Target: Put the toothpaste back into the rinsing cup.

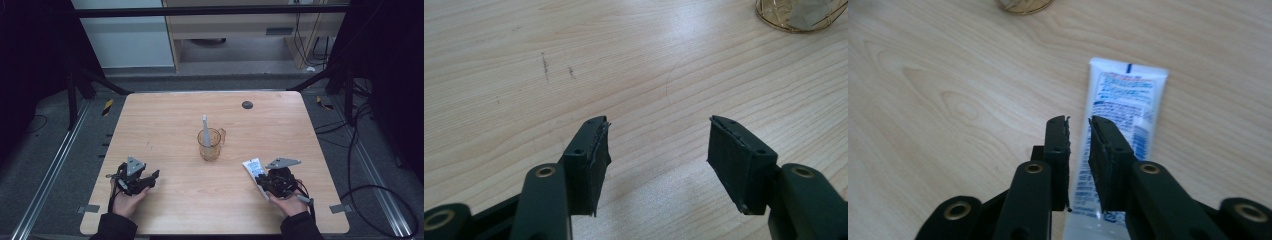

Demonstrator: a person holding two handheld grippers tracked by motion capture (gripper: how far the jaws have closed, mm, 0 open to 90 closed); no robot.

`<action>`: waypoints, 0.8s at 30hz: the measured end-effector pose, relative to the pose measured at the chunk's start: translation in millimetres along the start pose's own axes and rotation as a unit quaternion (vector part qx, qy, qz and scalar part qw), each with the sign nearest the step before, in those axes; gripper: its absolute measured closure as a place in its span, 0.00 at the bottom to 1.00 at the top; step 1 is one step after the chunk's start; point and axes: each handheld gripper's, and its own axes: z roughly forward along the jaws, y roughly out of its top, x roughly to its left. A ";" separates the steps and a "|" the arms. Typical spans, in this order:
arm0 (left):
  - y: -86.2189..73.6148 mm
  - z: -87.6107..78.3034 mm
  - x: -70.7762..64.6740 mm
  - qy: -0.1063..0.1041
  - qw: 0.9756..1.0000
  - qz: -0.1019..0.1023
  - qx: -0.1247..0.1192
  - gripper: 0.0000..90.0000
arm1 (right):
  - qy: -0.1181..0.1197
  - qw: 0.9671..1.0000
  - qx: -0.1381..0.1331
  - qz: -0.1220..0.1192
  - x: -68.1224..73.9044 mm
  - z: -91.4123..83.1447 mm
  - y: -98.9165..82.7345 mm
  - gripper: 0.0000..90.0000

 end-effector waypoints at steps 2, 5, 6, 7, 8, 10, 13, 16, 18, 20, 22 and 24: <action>0.2 0.2 0.6 -0.002 1.000 -0.001 0.000 0.45 | -0.012 1.000 -0.004 0.003 -2.3 -1.9 2.6 0.82; 0.3 0.7 1.6 -0.004 1.000 -0.003 0.000 0.45 | -0.026 1.000 -0.007 0.013 -4.1 -3.5 5.5 0.73; 0.5 1.0 2.0 -0.004 1.000 -0.003 0.001 0.45 | -0.032 0.999 -0.007 0.010 -4.5 -3.6 5.9 0.71; 0.5 1.3 2.4 -0.004 1.000 -0.003 0.001 0.45 | -0.037 0.999 -0.007 0.011 -4.7 -3.5 6.3 0.69; 0.5 1.4 2.6 -0.004 1.000 -0.004 0.002 0.45 | -0.041 0.999 -0.005 0.010 -5.2 -3.2 6.9 0.66; 0.5 1.3 2.8 -0.004 1.000 -0.004 0.001 0.45 | -0.048 0.999 -0.003 0.010 -6.2 -2.1 7.4 0.62; 0.7 1.4 3.2 -0.004 1.000 -0.004 0.002 0.45 | -0.058 0.998 -0.002 0.012 -8.9 -0.1 8.1 0.58; 0.7 1.9 3.6 -0.004 1.000 -0.006 0.003 0.44 | -0.064 0.998 -0.002 0.015 -11.8 1.7 8.9 0.54; 0.6 2.1 3.8 -0.004 1.000 -0.007 0.003 0.44 | -0.067 0.998 0.001 0.019 -13.5 3.1 9.4 0.53; 0.5 2.3 4.1 -0.004 1.000 -0.007 0.004 0.44 | -0.069 0.997 0.006 0.024 -15.5 5.0 9.9 0.52; 0.5 2.4 4.2 -0.004 1.000 -0.007 0.004 0.44 | -0.069 0.997 0.010 0.028 -17.2 8.9 10.4 0.51; 0.4 2.4 4.2 -0.004 1.000 -0.006 0.004 0.44 | -0.069 0.997 0.015 0.028 -17.6 12.4 11.7 0.51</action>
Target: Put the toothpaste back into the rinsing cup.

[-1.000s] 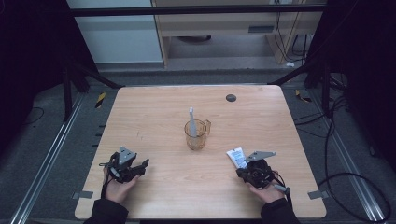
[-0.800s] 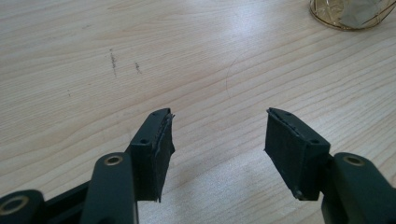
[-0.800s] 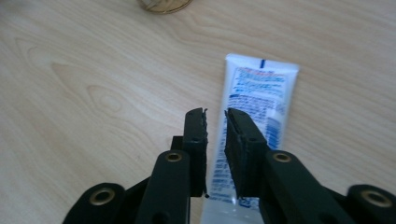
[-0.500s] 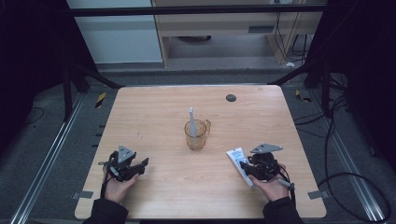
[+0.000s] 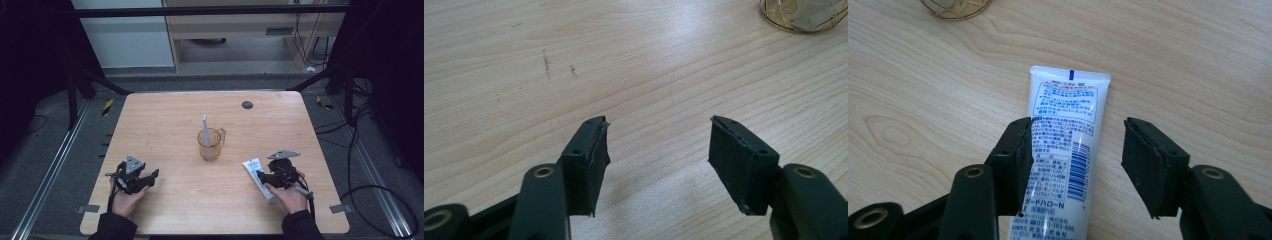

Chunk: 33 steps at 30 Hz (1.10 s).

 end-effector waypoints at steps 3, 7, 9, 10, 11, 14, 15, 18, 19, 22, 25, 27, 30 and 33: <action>0.0 -0.1 0.4 0.000 1.000 0.000 0.001 0.44 | 0.002 1.000 0.005 0.000 1.3 4.3 3.4 0.51; -0.1 0.2 0.5 0.001 1.000 0.000 0.002 0.44 | 0.007 1.000 0.013 0.003 3.2 9.0 5.8 0.51; 0.0 0.1 0.5 0.001 1.000 0.000 0.002 0.44 | 0.010 1.000 0.017 0.003 4.6 11.4 5.8 0.51; 0.1 0.0 0.4 0.002 1.000 0.000 0.002 0.44 | 0.010 1.000 0.020 0.001 4.9 12.2 5.8 0.51; 0.2 0.1 0.5 0.002 1.000 0.001 0.002 0.44 | 0.011 1.000 0.022 0.002 5.8 13.1 5.8 0.51; 0.1 0.4 0.3 0.003 1.000 0.001 0.004 0.44 | 0.013 1.000 0.028 0.001 6.4 15.9 5.5 0.50; 0.1 0.3 0.2 0.003 1.000 0.002 0.004 0.44 | 0.015 0.999 0.030 0.002 6.7 16.8 5.3 0.50; 0.2 0.8 0.3 0.003 1.000 0.001 0.006 0.44 | 0.013 0.999 0.037 0.003 7.3 19.7 4.5 0.50; 0.2 0.8 0.3 0.002 1.000 0.002 0.006 0.44 | 0.011 0.999 0.039 0.001 7.1 20.6 4.2 0.50; 0.3 0.9 0.1 0.003 1.000 0.002 0.006 0.44 | 0.011 0.999 0.043 0.001 7.5 21.7 3.8 0.50; 0.2 0.9 0.1 0.003 1.000 0.002 0.007 0.44 | 0.015 0.999 0.045 0.005 7.5 21.5 3.8 0.50; 0.2 0.9 0.3 0.003 1.000 0.001 0.007 0.44 | 0.014 0.999 0.047 0.004 6.9 22.2 3.3 0.50; 0.1 1.3 0.6 0.003 1.000 0.001 0.009 0.44 | 0.018 0.998 0.053 0.007 6.0 23.0 3.1 0.49; 0.1 1.8 0.2 0.003 1.000 0.001 0.010 0.44 | 0.018 0.998 0.055 0.009 5.5 24.4 3.6 0.49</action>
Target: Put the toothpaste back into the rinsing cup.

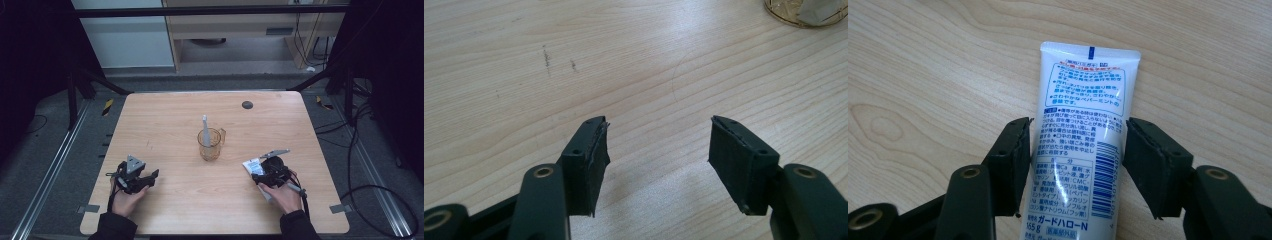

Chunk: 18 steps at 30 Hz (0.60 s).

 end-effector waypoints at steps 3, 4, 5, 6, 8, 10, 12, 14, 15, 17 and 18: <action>0.1 0.2 0.1 0.001 1.000 0.000 0.000 0.44 | -0.003 1.000 0.006 -0.001 0.2 1.9 1.9 0.48; 0.1 0.1 0.2 0.001 1.000 0.000 0.000 0.44 | -0.002 1.000 0.006 -0.003 0.2 2.4 2.1 0.48; 0.2 0.0 0.3 0.001 1.000 0.000 0.000 0.44 | -0.003 1.000 0.007 -0.002 0.1 2.7 2.4 0.48; 0.1 -0.1 0.2 0.001 1.000 0.000 0.000 0.44 | -0.003 1.000 0.008 -0.002 -0.6 2.8 2.5 0.48; 0.0 0.1 -0.1 0.000 1.000 0.001 0.000 0.44 | 0.000 1.000 0.010 0.004 -0.7 3.1 3.6 0.48; 0.0 -0.4 -0.4 0.000 1.000 0.002 -0.001 0.44 | -0.002 1.000 0.012 0.001 -0.4 4.2 4.9 0.47; 0.1 -0.7 -0.2 0.000 1.000 0.002 -0.001 0.44 | -0.008 1.000 0.017 -0.001 0.3 6.5 6.1 0.47; 0.0 -0.8 0.1 0.000 1.000 0.002 -0.001 0.44 | -0.006 1.000 0.022 0.004 -0.4 8.9 7.5 0.46; 0.0 -0.7 0.0 0.000 1.000 0.002 -0.001 0.44 | -0.003 1.000 0.022 0.005 -0.9 9.6 7.8 0.45; 0.0 -0.5 -0.3 0.000 1.000 0.002 0.000 0.44 | -0.002 1.000 0.027 0.006 -1.7 11.7 9.2 0.45; 0.0 -0.5 -0.3 0.000 1.000 0.003 0.000 0.44 | 0.000 1.000 0.031 0.006 -2.4 13.1 10.0 0.44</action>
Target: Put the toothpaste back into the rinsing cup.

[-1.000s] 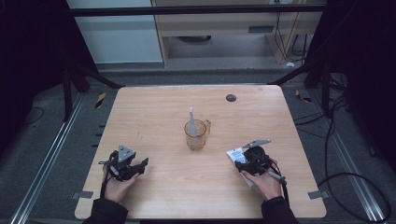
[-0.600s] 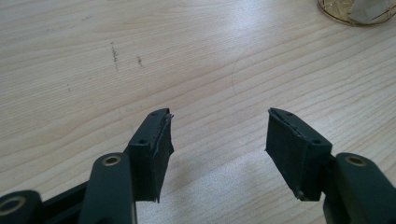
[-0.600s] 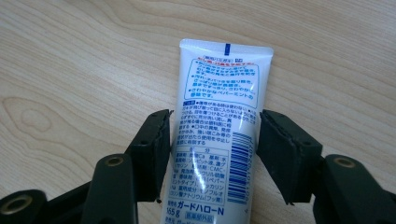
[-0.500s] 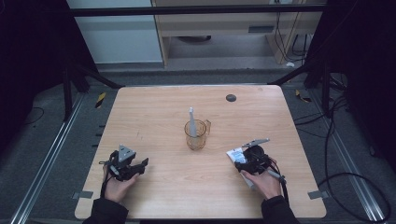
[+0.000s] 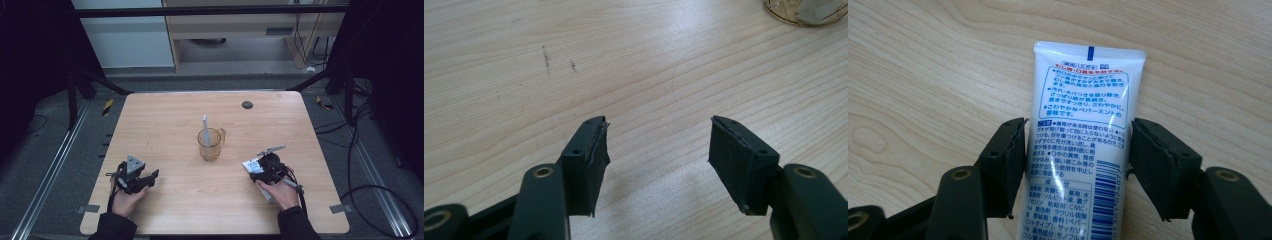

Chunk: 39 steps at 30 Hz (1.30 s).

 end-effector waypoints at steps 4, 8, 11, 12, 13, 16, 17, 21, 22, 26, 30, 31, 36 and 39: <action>0.0 0.0 0.3 0.000 1.000 -0.001 0.000 0.44 | -0.001 1.000 0.008 0.002 -0.3 3.4 2.2 0.43; 0.0 0.5 0.1 0.000 1.000 0.000 0.002 0.44 | -0.001 1.000 0.014 0.004 -0.3 4.9 3.4 0.42; 0.0 0.5 0.2 0.000 1.000 -0.001 0.002 0.44 | -0.003 1.000 0.017 0.002 -0.1 5.7 4.0 0.42; 0.0 0.6 0.2 -0.001 1.000 -0.001 0.002 0.44 | -0.004 1.000 0.016 -0.001 -0.2 6.0 4.1 0.42; -0.1 0.6 0.3 -0.001 1.000 -0.001 0.002 0.44 | -0.005 1.000 0.016 0.000 -0.2 6.2 4.2 0.42; 0.0 0.8 0.2 -0.001 1.000 0.000 0.003 0.44 | -0.007 1.000 0.020 0.004 0.6 6.7 4.3 0.42; 0.0 0.9 0.2 -0.001 1.000 0.000 0.003 0.44 | -0.006 1.000 0.020 0.003 0.8 6.9 4.2 0.42; 0.1 1.0 0.2 -0.001 1.000 0.000 0.004 0.44 | -0.010 1.000 0.018 -0.003 1.4 7.4 4.1 0.43; 0.0 1.0 0.1 -0.001 1.000 0.000 0.004 0.44 | -0.008 1.000 0.018 -0.003 1.4 7.5 4.1 0.43; 0.0 0.9 0.2 -0.001 1.000 -0.001 0.004 0.44 | -0.012 1.000 0.021 -0.002 2.2 7.7 4.9 0.44; 0.1 1.0 0.0 -0.001 1.000 0.000 0.004 0.44 | -0.014 1.000 0.023 0.000 3.1 7.4 5.3 0.46; 0.1 1.0 0.0 -0.001 1.000 0.000 0.004 0.44 | -0.014 1.000 0.023 0.000 3.3 7.3 5.3 0.47; 0.1 0.8 0.1 -0.001 1.000 0.000 0.004 0.44 | -0.013 1.000 0.024 0.003 4.1 5.9 5.5 0.54; 0.1 0.8 0.2 -0.001 1.000 -0.001 0.004 0.44 | -0.013 1.000 0.024 0.006 3.9 3.8 6.1 0.59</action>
